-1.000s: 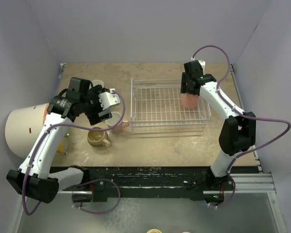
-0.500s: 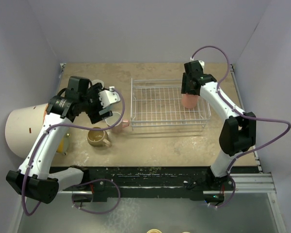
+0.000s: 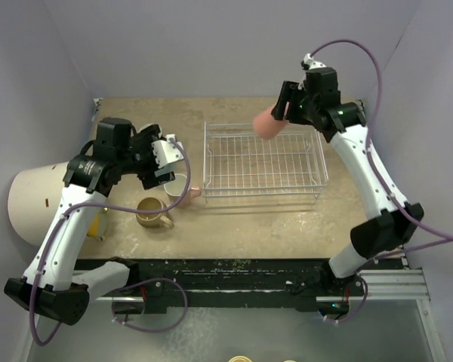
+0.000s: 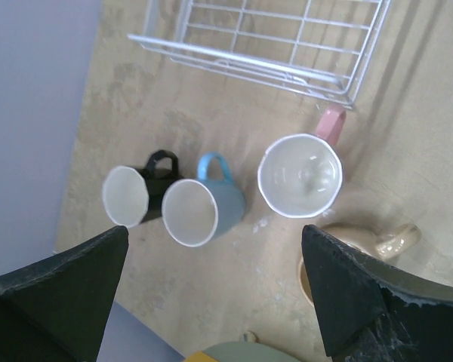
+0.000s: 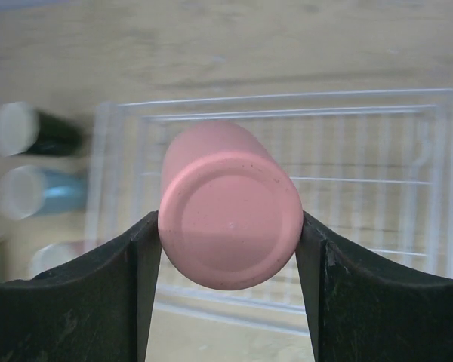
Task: Unload the cups from the dish rack
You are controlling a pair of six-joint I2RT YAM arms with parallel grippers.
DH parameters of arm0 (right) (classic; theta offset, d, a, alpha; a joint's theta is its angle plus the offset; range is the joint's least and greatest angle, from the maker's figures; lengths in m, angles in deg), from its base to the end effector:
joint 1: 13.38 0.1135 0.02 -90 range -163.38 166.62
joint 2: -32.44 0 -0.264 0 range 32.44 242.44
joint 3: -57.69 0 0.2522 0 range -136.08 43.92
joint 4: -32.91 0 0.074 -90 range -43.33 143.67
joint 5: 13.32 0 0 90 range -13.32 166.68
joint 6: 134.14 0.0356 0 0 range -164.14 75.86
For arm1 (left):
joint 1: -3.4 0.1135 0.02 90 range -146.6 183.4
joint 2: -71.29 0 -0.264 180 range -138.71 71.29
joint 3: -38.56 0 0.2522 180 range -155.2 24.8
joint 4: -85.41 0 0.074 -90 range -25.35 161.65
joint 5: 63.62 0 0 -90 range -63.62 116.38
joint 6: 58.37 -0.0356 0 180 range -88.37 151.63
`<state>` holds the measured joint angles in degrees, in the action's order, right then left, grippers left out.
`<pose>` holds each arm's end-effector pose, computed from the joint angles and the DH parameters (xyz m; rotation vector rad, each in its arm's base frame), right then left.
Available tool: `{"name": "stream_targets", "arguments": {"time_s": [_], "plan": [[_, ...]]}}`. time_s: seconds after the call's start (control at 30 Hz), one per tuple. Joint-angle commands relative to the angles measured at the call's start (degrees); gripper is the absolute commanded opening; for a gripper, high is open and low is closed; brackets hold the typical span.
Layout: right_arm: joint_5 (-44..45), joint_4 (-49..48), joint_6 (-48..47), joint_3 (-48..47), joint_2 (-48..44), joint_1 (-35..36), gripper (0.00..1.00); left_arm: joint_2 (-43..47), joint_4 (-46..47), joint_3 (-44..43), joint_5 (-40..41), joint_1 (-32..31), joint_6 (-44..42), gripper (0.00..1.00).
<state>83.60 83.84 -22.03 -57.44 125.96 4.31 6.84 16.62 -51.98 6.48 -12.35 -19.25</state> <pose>0.3500 0.1071 0.4163 0.1546 2.0864 0.2977 0.2004 -0.0691 0.3897 1.3844 1.7907 -0.0792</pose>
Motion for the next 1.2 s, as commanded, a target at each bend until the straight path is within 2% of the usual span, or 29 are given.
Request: {"name": "stream_targets", "arguments": {"time_s": [0.0, 0.13, 0.27, 0.37, 0.53, 0.8, 1.03, 1.17], "plan": [[-25.1, -5.8, 9.9, 1.7, -9.0, 0.7, 0.30, 3.5, 8.7, -1.0, -6.1, 0.3, -5.0, 0.99], [-38.9, -19.9, 22.1, 11.3, -15.8, 1.4, 0.30, 4.7, 13.0, -0.8, -9.1, 0.3, -11.7, 0.99], [-46.3, -32.7, 32.0, 18.7, -20.7, 2.8, 0.30, 7.9, 19.7, 1.4, -13.3, 0.3, -14.7, 0.99], [-49.4, -39.9, 37.7, 22.9, -22.3, 4.9, 0.29, 9.4, 21.4, 1.6, -17.8, 0.3, -15.5, 0.99], [-50.0, -50.0, 44.6, 27.4, -23.0, 9.4, 0.29, 13.4, 22.3, 3.9, -26.8, 0.3, -21.1, 1.00], [-49.3, -59.1, 51.2, 31.0, -22.5, 13.8, 0.28, 15.2, 22.9, 3.8, -28.4, 0.3, -24.1, 0.97], [-47.2, -64.3, 54.0, 32.6, -19.9, 18.1, 0.28, 15.6, 21.6, 3.1, -30.7, 0.2, -24.9, 0.87], [-46.1, -64.2, 53.8, 32.3, -18.3, 19.5, 0.28, 15.8, 20.5, 2.9, -30.5, 0.2, -25.2, 0.74]]}}
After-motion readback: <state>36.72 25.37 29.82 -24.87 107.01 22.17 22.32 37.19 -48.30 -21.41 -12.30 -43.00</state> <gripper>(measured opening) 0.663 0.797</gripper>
